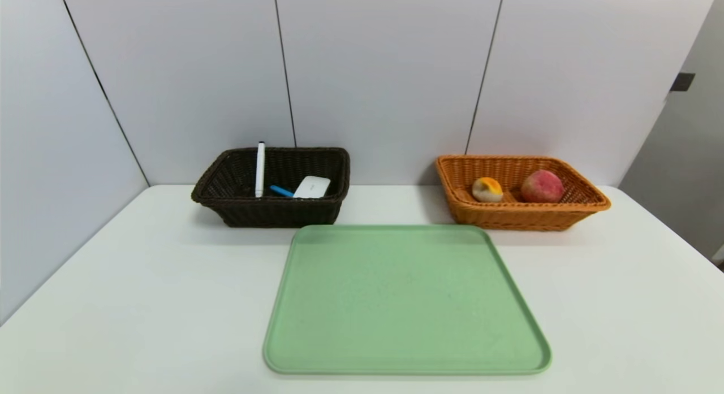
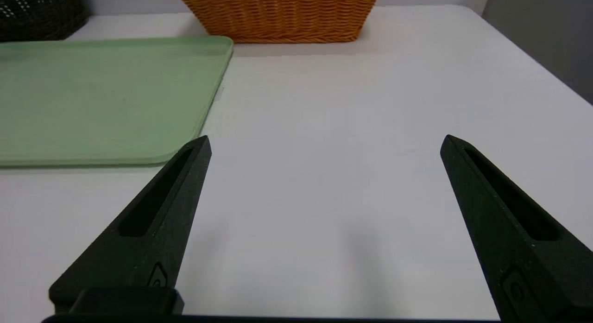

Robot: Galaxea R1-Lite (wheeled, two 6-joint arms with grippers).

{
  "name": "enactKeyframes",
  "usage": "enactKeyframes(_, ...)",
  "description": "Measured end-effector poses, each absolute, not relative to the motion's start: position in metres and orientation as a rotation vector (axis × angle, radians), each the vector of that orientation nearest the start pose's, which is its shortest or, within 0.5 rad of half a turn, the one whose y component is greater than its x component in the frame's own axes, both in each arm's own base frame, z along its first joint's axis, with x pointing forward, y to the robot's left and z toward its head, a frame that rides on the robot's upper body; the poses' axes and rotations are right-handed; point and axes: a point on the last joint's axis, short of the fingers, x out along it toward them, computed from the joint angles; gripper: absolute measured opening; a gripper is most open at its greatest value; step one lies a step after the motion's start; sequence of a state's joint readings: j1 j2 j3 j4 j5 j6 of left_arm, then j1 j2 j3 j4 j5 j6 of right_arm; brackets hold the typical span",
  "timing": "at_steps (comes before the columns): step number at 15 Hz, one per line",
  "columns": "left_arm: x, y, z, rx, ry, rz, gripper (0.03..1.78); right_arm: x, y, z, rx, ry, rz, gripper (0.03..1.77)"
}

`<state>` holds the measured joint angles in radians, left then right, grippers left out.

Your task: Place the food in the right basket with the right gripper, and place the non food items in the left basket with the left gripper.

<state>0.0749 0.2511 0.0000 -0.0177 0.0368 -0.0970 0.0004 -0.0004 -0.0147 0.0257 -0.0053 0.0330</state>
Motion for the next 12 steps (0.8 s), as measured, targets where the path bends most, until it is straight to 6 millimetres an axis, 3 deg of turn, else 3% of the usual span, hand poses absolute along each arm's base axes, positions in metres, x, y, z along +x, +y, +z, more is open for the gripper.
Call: enactKeyframes(12, -0.0028, 0.0006, 0.0806, -0.101, 0.229, 0.122, 1.69, -0.0238, -0.0001, 0.0771, 0.025, 0.004, -0.005, 1.71)
